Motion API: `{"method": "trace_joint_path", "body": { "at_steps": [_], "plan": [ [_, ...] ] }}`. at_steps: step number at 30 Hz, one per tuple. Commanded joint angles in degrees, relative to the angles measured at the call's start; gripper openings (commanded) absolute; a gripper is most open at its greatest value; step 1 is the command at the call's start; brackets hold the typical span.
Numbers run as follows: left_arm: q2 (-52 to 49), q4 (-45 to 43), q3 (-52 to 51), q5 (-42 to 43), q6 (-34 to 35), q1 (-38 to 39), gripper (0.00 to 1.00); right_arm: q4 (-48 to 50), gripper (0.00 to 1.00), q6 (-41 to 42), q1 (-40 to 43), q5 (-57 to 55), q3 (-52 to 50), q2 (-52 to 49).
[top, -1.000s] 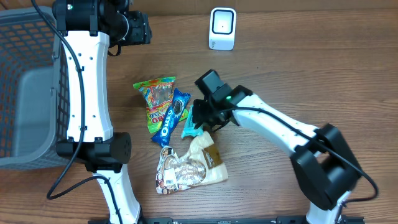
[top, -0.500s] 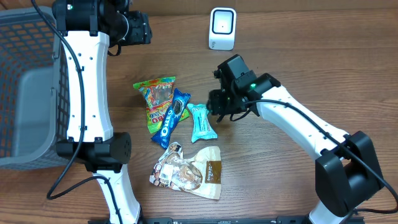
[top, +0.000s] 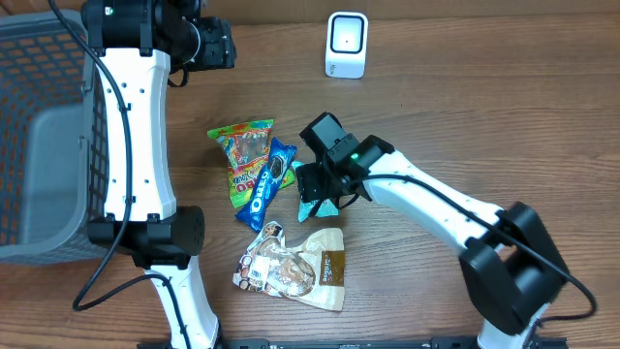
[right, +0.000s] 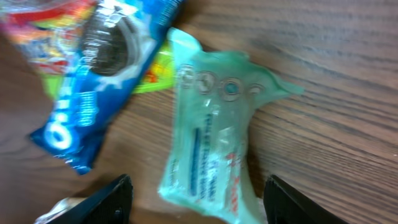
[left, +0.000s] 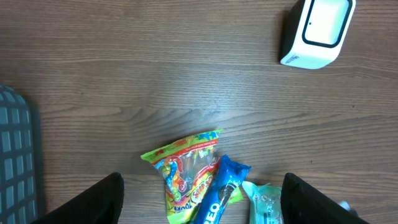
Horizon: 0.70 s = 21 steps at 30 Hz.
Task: Scan the item barcode
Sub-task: 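Close the right gripper on the tissue pack and lift it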
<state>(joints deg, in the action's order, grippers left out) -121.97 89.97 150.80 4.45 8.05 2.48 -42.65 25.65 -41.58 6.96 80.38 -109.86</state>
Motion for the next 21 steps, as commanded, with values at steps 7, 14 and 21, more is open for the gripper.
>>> {"method": "trace_joint_path", "body": {
  "at_steps": [7,14,21],
  "plan": [
    [-0.6,-0.3,0.3,-0.5,0.5,-0.2,0.72,-7.3,0.63,3.2,-1.9,-1.9,15.2,-14.0],
    [-0.6,-0.3,0.3,-0.6,0.5,-0.2,0.74,-9.2,0.25,5.0,-1.0,-2.4,17.6,-14.5],
    [-0.6,-0.4,0.3,-0.6,0.5,-0.2,0.74,-16.6,0.1,2.8,1.3,0.1,23.7,-13.5]
  ]
}}
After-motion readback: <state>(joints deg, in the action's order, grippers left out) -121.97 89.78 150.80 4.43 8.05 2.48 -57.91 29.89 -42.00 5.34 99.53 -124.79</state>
